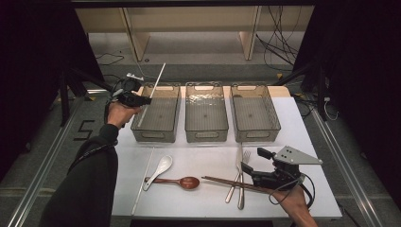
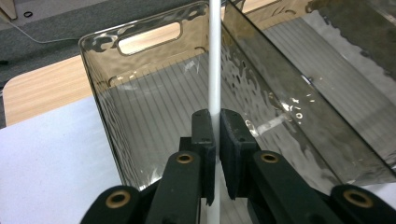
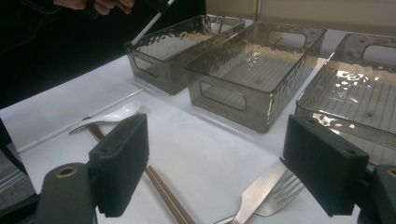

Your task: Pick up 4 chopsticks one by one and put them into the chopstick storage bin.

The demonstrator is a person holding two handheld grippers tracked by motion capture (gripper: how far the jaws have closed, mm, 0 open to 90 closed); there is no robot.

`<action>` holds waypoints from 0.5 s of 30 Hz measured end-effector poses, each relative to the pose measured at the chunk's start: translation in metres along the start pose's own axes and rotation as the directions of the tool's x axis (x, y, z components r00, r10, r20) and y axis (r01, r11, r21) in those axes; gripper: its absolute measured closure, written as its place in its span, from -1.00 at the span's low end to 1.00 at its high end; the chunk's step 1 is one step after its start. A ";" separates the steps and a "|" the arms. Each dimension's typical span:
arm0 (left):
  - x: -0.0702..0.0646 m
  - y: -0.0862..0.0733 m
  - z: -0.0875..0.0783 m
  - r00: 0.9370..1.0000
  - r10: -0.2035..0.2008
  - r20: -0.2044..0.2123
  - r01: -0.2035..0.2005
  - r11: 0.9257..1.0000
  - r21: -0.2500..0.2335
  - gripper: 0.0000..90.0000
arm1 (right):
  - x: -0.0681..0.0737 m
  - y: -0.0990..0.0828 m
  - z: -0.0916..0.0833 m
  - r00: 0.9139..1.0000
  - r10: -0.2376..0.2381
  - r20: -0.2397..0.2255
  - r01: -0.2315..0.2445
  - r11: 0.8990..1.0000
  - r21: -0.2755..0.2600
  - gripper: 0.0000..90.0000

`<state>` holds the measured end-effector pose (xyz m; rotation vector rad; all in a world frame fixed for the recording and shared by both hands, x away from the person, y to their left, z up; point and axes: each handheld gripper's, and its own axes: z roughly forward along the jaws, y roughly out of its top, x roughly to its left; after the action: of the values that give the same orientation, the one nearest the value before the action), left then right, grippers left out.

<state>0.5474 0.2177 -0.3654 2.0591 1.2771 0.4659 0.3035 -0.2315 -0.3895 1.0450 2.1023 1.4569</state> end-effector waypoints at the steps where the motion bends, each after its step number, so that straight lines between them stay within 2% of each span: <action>1: 0.000 -0.001 0.001 1.000 0.006 -0.007 -0.006 1.000 0.001 0.87 | 0.000 0.000 0.000 1.000 0.001 0.000 -0.001 1.000 0.000 -0.48; 11: 0.004 -0.006 0.013 0.999 -0.019 -0.026 0.020 0.999 0.028 0.87 | 0.001 0.000 0.000 1.000 0.000 -0.003 0.000 1.000 -0.002 -0.48; 15: 0.004 -0.007 0.016 1.000 -0.013 -0.028 0.014 0.999 0.032 0.87 | 0.000 0.000 0.000 1.000 0.001 -0.003 -0.001 1.000 -0.001 -0.48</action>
<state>0.5541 0.2178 -0.3816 2.0756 1.3220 0.4726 0.3033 -0.2311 -0.3894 1.0446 2.1035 1.4610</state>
